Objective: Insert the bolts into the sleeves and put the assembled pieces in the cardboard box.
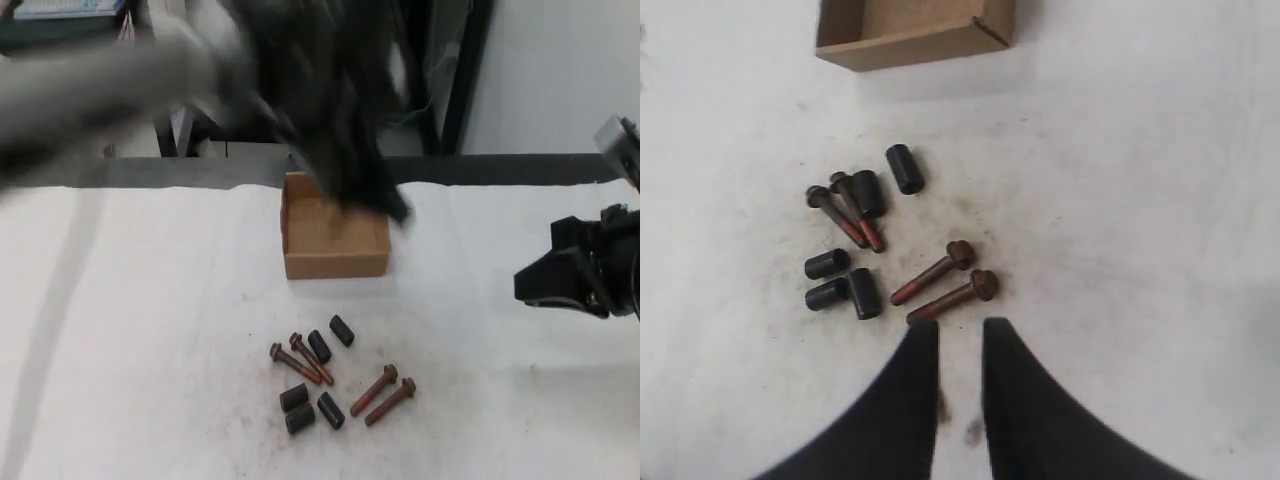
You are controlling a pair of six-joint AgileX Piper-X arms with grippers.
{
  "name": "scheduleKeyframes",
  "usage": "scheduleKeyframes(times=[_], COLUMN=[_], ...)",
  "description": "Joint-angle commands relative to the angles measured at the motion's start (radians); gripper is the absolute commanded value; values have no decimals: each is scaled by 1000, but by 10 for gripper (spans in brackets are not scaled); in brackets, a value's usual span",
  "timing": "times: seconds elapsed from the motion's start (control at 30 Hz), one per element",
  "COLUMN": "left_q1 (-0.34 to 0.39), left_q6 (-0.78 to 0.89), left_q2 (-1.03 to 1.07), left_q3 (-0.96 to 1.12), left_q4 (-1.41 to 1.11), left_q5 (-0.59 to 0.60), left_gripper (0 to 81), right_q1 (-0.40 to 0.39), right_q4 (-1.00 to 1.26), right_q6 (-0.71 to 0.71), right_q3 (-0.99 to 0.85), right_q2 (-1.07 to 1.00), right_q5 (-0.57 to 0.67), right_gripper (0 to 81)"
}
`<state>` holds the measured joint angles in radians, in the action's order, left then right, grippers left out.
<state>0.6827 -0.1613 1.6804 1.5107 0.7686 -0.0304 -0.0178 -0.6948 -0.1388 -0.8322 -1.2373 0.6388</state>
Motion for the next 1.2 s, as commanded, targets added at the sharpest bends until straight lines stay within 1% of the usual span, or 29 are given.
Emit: scheduleKeyframes(times=[0.0, 0.07, 0.13, 0.17, 0.23, 0.33, 0.43, 0.5, 0.57, 0.7, 0.83, 0.9, 1.0, 1.17], left_q1=[-87, -144, -212, -243, -297, -357, -369, -369, -369, -369, -369, -369, -369, -369], left_q6=[19, 47, 75, 90, 116, 147, 147, 149, 180, 233, 234, 231, 213, 161], left_q2=[-199, -288, -380, -431, -526, -684, -832, -900, -952, -1017, -1024, -1024, -1022, -1022], left_q3=[-45, -116, -226, -292, -416, -622, -783, -865, -915, -966, -969, -969, -969, -969], left_q4=[-1, -1, -1, -1, -1, -28, -79, -92, -92, -92, -95, -96, -98, -100], left_q5=[-66, -66, -57, -39, 19, 173, 315, 346, 347, 347, 347, 347, 345, 330], left_gripper=[3, 3, 3, 3, 3, 3, 3, 3, 3, 3, 3, 3, 3, 3], right_q1=[-44, -92, -162, -192, -266, -349, -385, -404, -420, -454, -473, -483, -496, -516], right_q4=[71, 144, 242, 283, 374, 461, 443, 382, 310, 141, -41, -111, -176, -189], right_q6=[-8, -23, -27, -27, -55, -86, -123, -103, -44, 63, 149, 178, 203, 203], right_q3=[-11, -11, -11, -11, -11, -24, -77, -142, -211, -395, -581, -655, -714, -720], right_q2=[11, 11, 11, 11, 2, -33, -110, -184, -256, -417, -568, -629, -704, -766], right_q5=[44, 44, 40, 31, -30, -104, -113, -111, -120, -220, -321, -345, -366, -378], right_gripper=[170, 207, 251, 260, 263, 263, 263, 263, 263, 263, 263, 263, 263, 263])
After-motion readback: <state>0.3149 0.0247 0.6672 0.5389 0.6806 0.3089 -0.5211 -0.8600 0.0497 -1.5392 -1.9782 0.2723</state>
